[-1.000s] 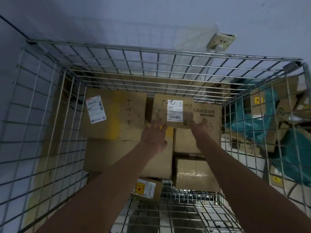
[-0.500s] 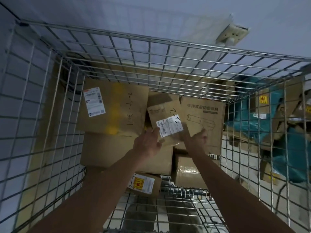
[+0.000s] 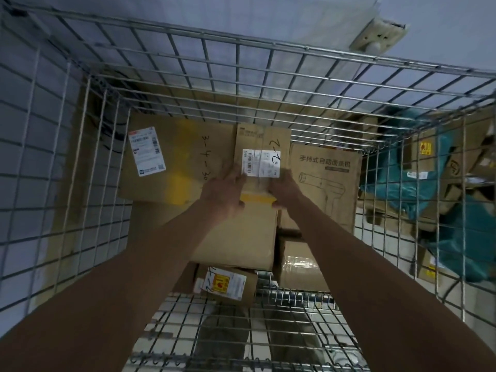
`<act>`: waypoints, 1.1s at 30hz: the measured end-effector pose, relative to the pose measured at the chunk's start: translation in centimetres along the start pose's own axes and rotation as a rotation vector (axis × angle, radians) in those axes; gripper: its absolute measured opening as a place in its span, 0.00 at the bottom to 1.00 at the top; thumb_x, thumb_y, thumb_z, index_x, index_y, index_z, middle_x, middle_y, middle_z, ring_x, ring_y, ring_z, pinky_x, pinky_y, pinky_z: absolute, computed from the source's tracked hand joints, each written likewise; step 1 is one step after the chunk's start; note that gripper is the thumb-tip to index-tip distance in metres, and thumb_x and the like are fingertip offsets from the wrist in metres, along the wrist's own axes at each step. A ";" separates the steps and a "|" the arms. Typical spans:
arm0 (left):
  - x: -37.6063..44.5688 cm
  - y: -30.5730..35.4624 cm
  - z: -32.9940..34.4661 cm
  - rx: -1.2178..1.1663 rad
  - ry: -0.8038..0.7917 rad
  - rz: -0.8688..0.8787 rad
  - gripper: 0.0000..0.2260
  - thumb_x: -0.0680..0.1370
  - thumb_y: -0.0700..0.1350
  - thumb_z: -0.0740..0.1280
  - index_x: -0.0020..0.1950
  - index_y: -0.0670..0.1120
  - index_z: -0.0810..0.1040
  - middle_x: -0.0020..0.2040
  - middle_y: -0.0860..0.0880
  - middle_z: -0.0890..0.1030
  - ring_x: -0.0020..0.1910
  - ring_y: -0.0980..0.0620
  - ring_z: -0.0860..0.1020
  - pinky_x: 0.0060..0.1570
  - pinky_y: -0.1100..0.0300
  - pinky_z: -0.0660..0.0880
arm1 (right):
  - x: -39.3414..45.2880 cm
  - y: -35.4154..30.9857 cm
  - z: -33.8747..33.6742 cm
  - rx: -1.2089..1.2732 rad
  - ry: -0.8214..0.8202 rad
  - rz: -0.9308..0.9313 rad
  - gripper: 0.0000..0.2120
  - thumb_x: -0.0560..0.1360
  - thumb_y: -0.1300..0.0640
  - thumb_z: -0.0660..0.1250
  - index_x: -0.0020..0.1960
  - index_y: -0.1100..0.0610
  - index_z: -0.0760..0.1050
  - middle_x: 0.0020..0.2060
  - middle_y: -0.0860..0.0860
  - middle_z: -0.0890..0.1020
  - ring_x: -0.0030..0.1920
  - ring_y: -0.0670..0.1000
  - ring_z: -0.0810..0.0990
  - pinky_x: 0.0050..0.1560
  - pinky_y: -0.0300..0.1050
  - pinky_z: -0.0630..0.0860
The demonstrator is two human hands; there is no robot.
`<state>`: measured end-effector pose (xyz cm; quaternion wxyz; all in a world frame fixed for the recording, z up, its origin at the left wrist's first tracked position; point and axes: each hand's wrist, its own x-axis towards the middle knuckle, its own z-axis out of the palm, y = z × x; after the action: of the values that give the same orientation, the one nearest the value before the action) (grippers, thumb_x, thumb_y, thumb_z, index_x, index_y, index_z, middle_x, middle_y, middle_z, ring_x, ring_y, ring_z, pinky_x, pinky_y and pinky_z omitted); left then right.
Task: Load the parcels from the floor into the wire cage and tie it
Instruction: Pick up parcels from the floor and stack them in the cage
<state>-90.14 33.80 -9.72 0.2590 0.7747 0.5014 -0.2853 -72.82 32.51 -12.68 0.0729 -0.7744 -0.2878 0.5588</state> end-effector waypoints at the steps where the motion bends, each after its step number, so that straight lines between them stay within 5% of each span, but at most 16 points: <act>1: -0.2 0.2 -0.1 0.003 0.002 -0.006 0.37 0.82 0.57 0.64 0.84 0.49 0.48 0.84 0.50 0.42 0.83 0.45 0.44 0.75 0.45 0.64 | -0.3 0.4 -0.6 -0.086 0.020 0.002 0.30 0.77 0.40 0.61 0.73 0.52 0.59 0.63 0.58 0.78 0.56 0.62 0.82 0.55 0.63 0.82; 5: -1.2 1.5 0.3 -0.037 0.023 -0.044 0.36 0.82 0.59 0.62 0.84 0.48 0.50 0.84 0.49 0.45 0.83 0.44 0.48 0.74 0.44 0.65 | -1.7 2.0 -2.5 -0.460 0.142 0.021 0.35 0.81 0.49 0.56 0.82 0.55 0.45 0.77 0.60 0.63 0.72 0.62 0.69 0.66 0.59 0.71; 13: -7.0 3.8 1.7 0.025 -0.067 0.003 0.37 0.83 0.60 0.60 0.84 0.46 0.48 0.85 0.48 0.45 0.83 0.43 0.47 0.76 0.43 0.63 | -9.8 5.4 -3.4 -0.673 0.128 -0.033 0.30 0.82 0.50 0.57 0.79 0.59 0.52 0.72 0.60 0.68 0.69 0.62 0.70 0.62 0.56 0.71; 17: -12.6 6.7 0.4 0.072 -0.131 0.072 0.37 0.83 0.60 0.60 0.84 0.45 0.47 0.85 0.48 0.44 0.83 0.42 0.47 0.76 0.43 0.63 | -17.4 7.4 -5.3 -0.680 0.113 -0.001 0.28 0.82 0.50 0.57 0.78 0.59 0.57 0.72 0.60 0.68 0.71 0.63 0.68 0.65 0.58 0.70; 26: -31.2 18.7 -5.1 0.077 0.065 0.260 0.32 0.83 0.60 0.57 0.82 0.44 0.56 0.83 0.46 0.55 0.81 0.43 0.53 0.71 0.44 0.68 | -40.9 11.8 -12.4 -0.570 0.319 -0.001 0.23 0.79 0.50 0.59 0.70 0.60 0.69 0.66 0.58 0.73 0.65 0.61 0.74 0.60 0.56 0.73; 33: -49.6 31.2 -1.2 0.108 0.192 0.463 0.27 0.83 0.55 0.59 0.79 0.44 0.62 0.81 0.45 0.62 0.79 0.43 0.60 0.71 0.45 0.68 | -61.5 24.6 -13.2 -0.455 0.518 -0.083 0.23 0.81 0.51 0.58 0.72 0.61 0.67 0.70 0.58 0.71 0.70 0.62 0.69 0.67 0.59 0.70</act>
<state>-77.67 -7.90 29.48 0.2267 0.9051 0.3172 -0.1698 -64.78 -17.38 32.13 -0.0082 -0.8746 -0.4082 0.2616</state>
